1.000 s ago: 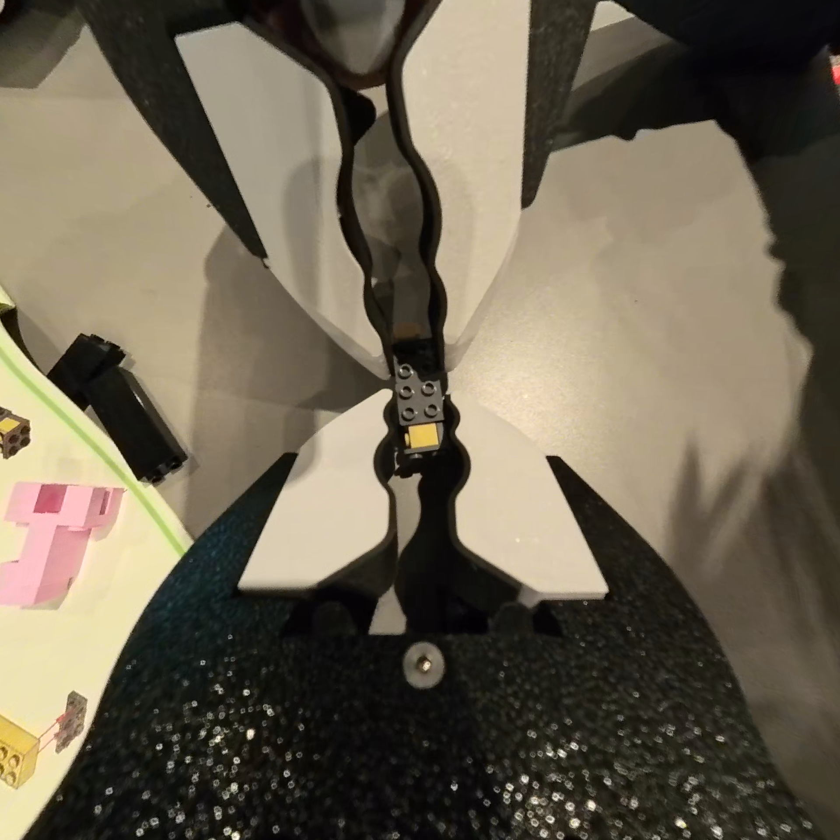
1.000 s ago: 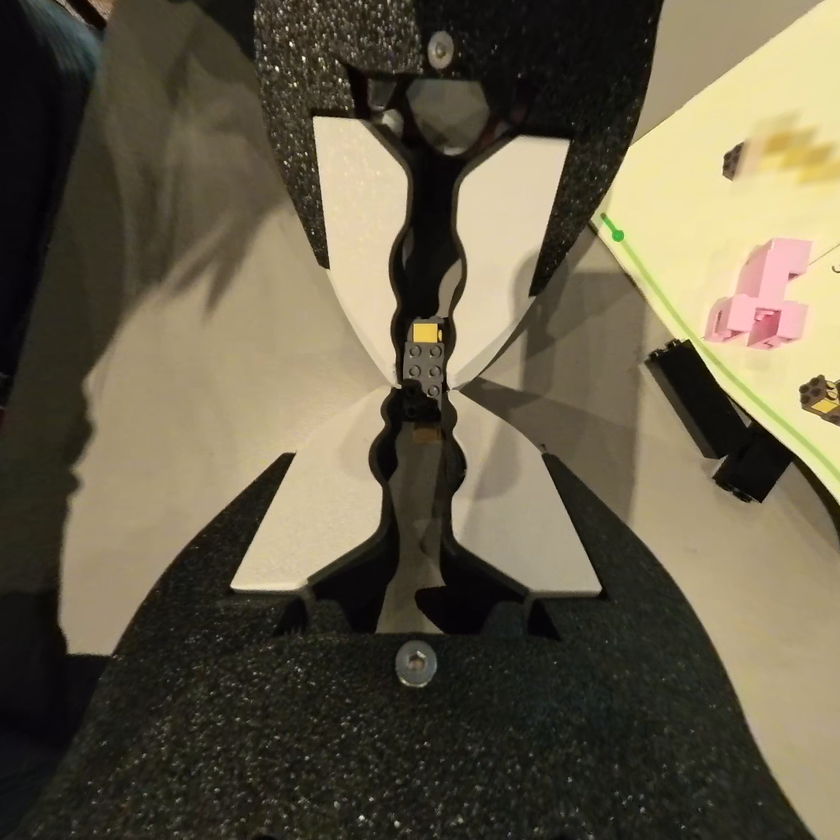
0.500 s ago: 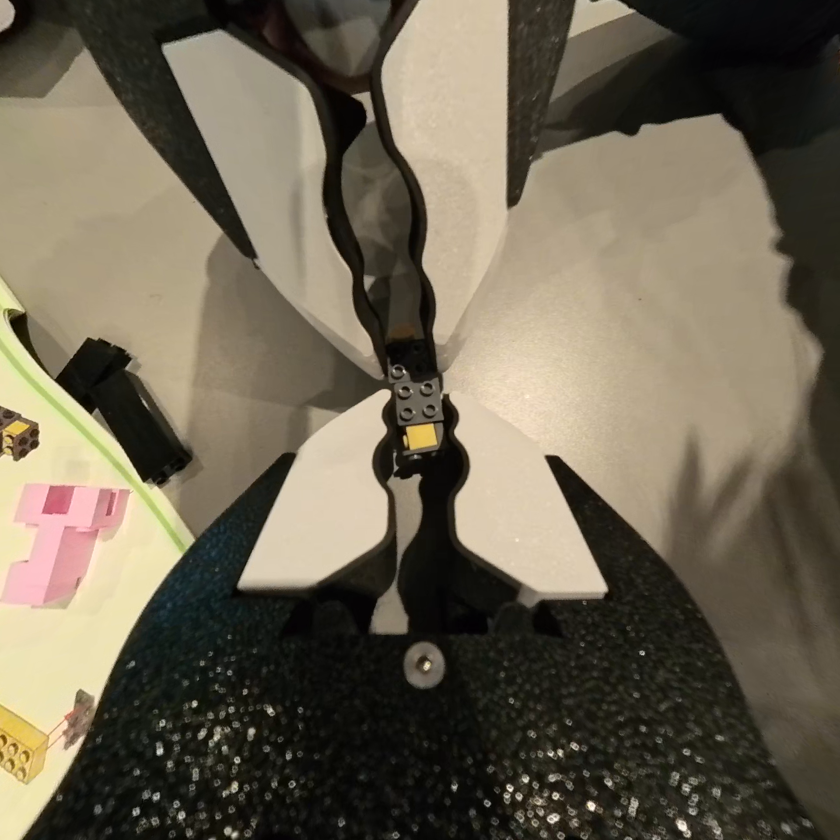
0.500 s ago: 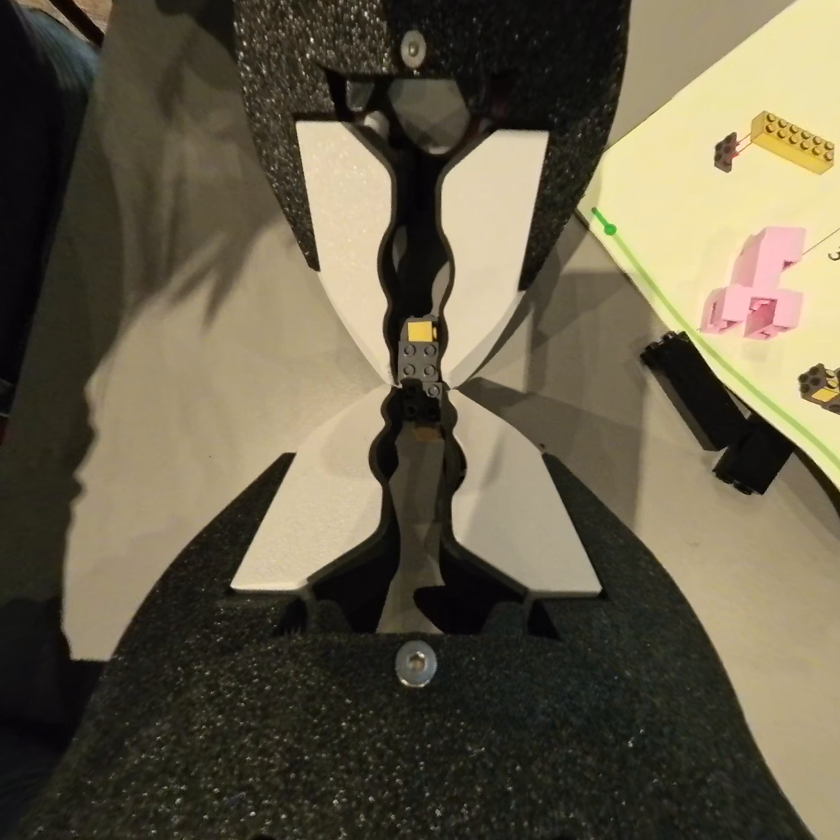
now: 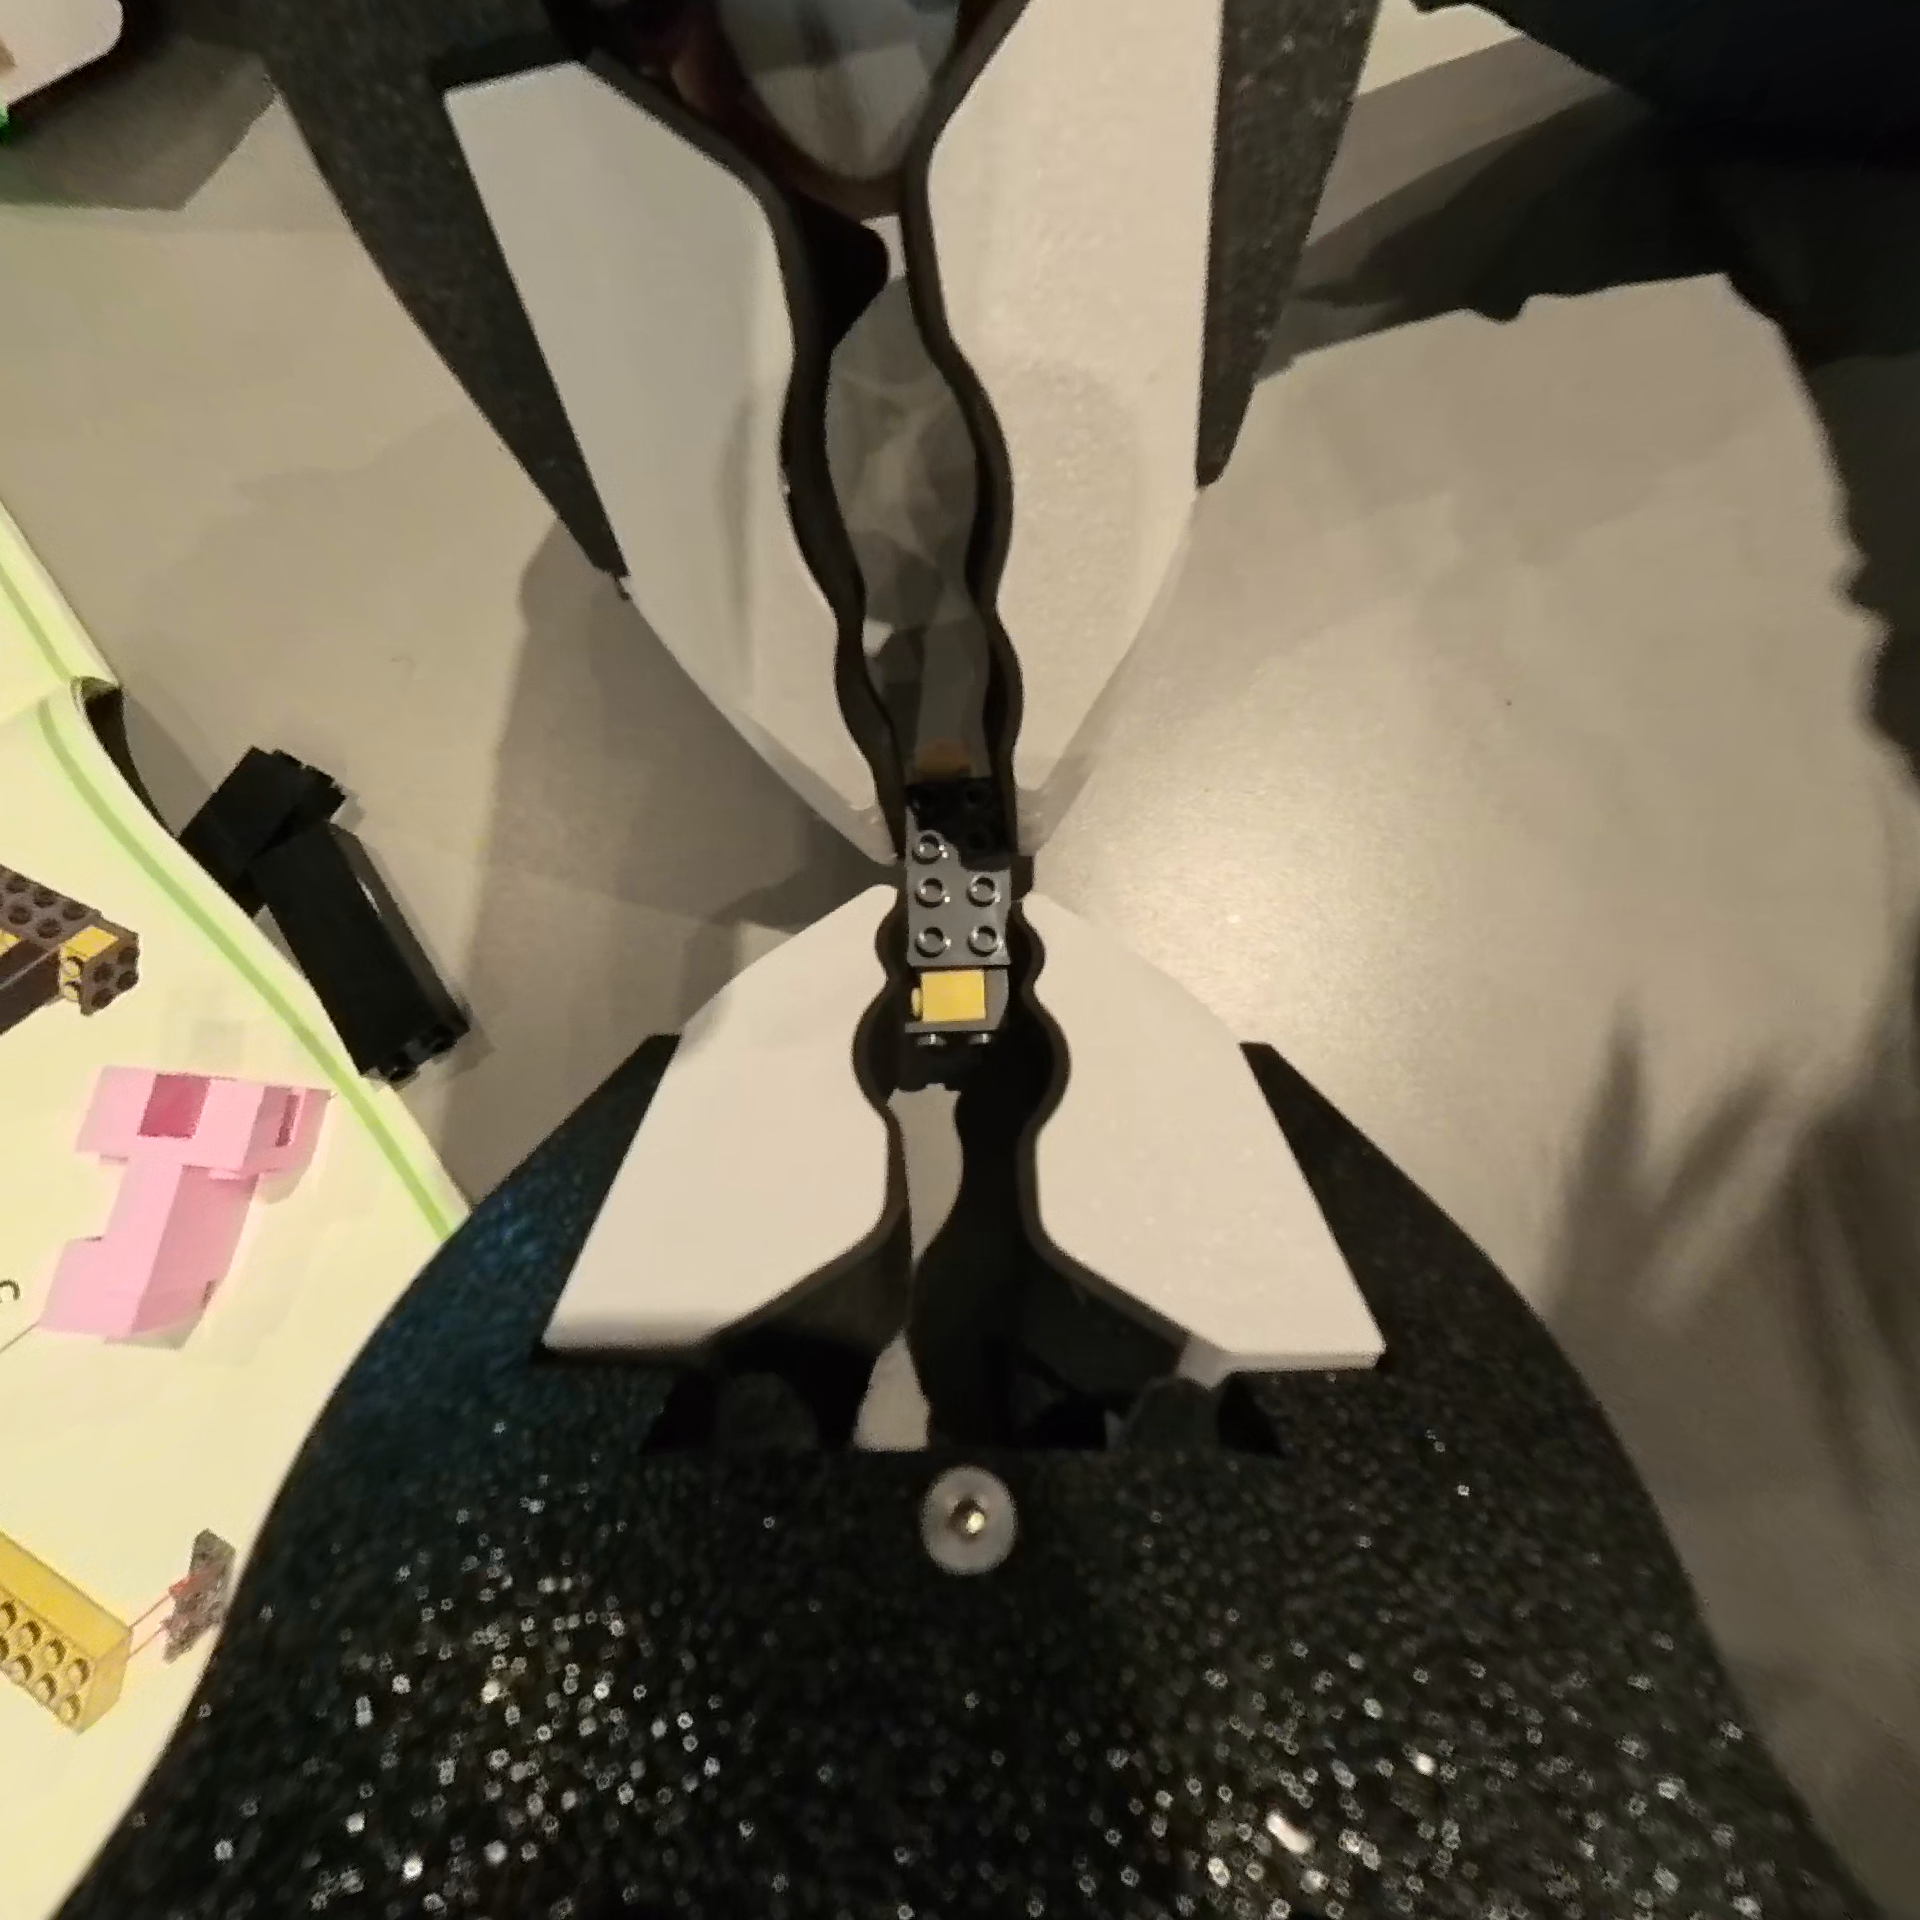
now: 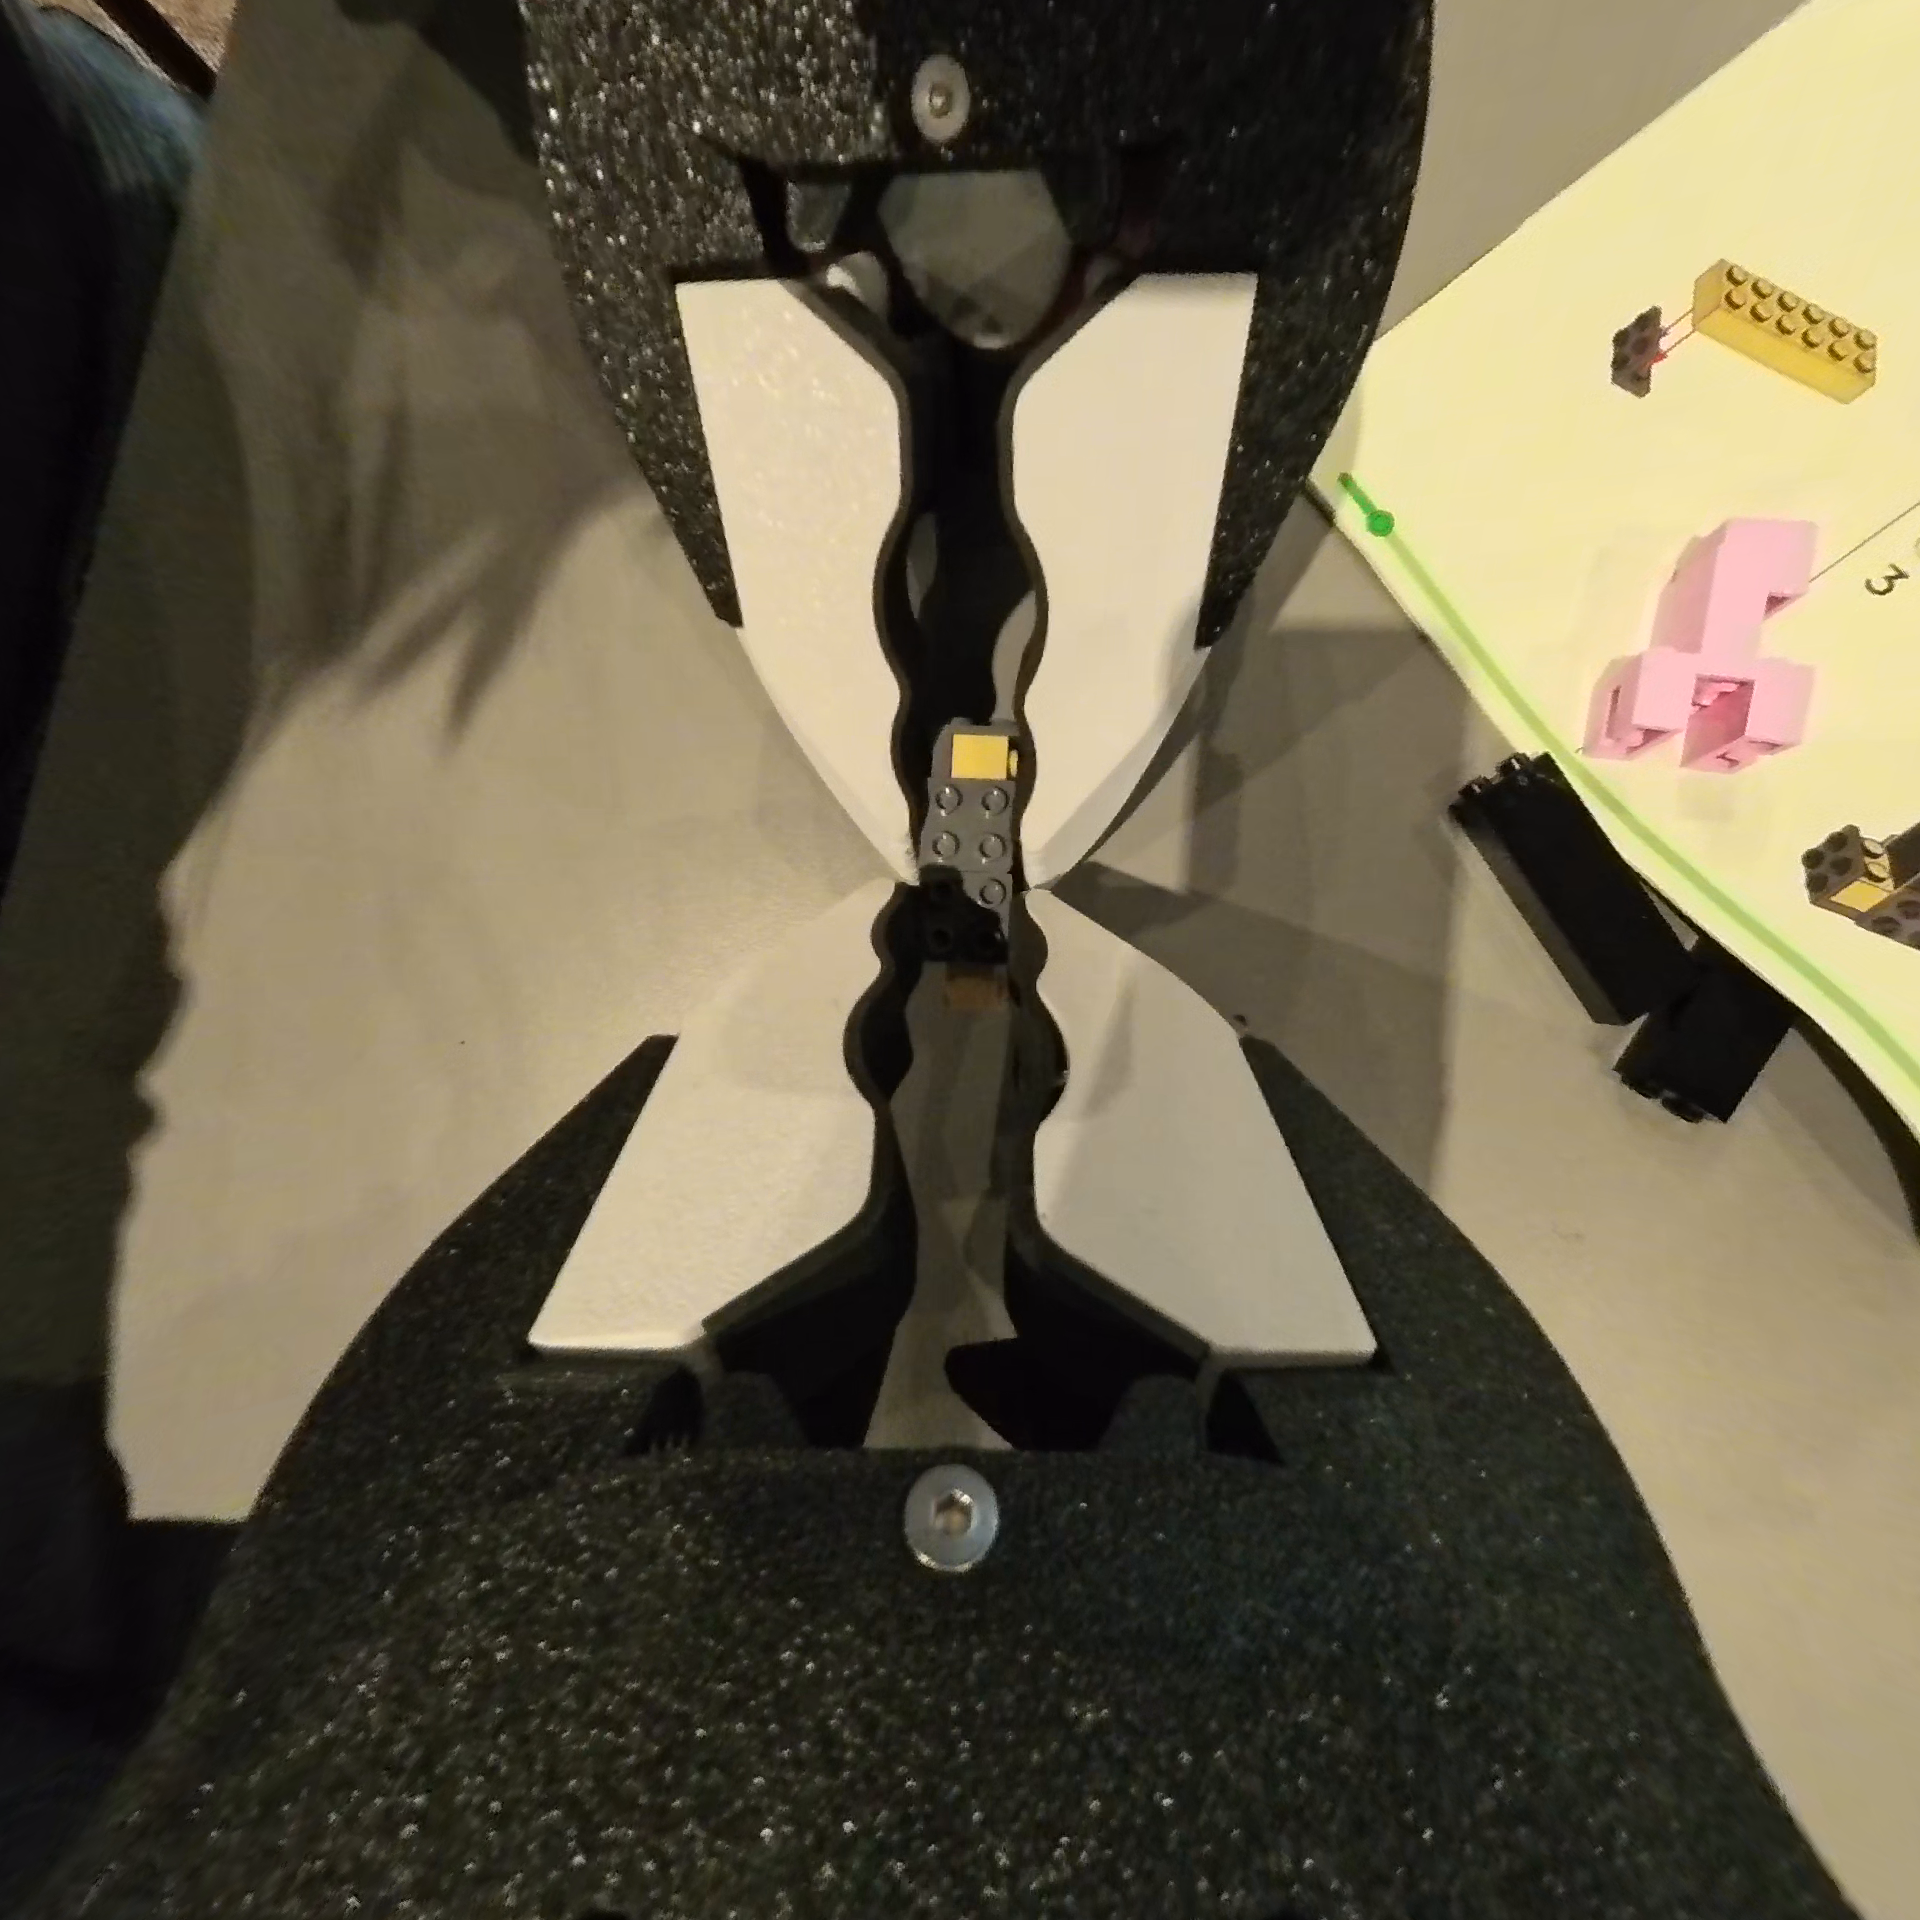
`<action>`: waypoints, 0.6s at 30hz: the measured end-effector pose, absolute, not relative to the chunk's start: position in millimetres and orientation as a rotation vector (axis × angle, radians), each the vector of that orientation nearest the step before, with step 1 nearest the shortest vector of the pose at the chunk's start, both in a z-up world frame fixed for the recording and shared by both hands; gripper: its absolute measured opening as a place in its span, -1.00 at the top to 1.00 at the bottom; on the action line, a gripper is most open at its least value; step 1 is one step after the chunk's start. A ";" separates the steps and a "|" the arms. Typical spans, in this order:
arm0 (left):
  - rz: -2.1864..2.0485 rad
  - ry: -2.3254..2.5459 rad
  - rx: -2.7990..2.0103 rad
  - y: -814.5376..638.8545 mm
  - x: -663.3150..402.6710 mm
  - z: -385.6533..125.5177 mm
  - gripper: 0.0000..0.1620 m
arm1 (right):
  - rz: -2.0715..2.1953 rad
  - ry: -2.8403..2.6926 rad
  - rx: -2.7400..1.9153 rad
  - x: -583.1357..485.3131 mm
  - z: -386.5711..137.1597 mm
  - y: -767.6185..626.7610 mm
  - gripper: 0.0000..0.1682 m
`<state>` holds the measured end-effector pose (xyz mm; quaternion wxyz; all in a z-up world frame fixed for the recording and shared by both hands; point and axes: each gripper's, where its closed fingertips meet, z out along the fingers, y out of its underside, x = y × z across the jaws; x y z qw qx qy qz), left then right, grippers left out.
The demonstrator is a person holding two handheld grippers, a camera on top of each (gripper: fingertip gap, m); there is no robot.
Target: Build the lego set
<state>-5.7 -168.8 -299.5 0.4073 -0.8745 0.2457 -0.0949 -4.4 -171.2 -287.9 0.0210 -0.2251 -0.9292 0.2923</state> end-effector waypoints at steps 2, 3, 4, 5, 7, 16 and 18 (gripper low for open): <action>-0.254 0.609 -2.210 -168.8 -5.7 -299.7 0.79 | 0.908 -2.879 -0.699 -4.7 -287.9 -171.2 0.81; -0.270 0.598 -2.216 -168.8 -5.8 -299.7 0.79 | 0.907 -2.876 -0.701 -5.1 -287.9 -171.0 0.81; -0.290 0.589 -2.221 -169.0 -5.6 -299.9 0.79 | 0.909 -2.875 -0.702 -5.1 -287.9 -171.1 0.81; -0.305 0.581 -2.225 -169.0 -5.7 -300.1 0.78 | 0.913 -2.875 -0.705 -5.2 -287.8 -171.0 0.81; -0.313 0.566 -2.228 -168.8 -6.2 -299.8 0.77 | 0.929 -2.872 -0.708 -5.6 -287.8 -171.9 0.81; -0.276 0.580 -2.224 -170.2 -7.1 -300.3 0.79 | 0.922 -2.871 -0.704 -6.5 -287.8 -173.2 0.81; -0.270 0.586 -2.223 -170.4 -7.0 -300.3 0.79 | 0.916 -2.871 -0.698 -6.3 -287.7 -173.2 0.81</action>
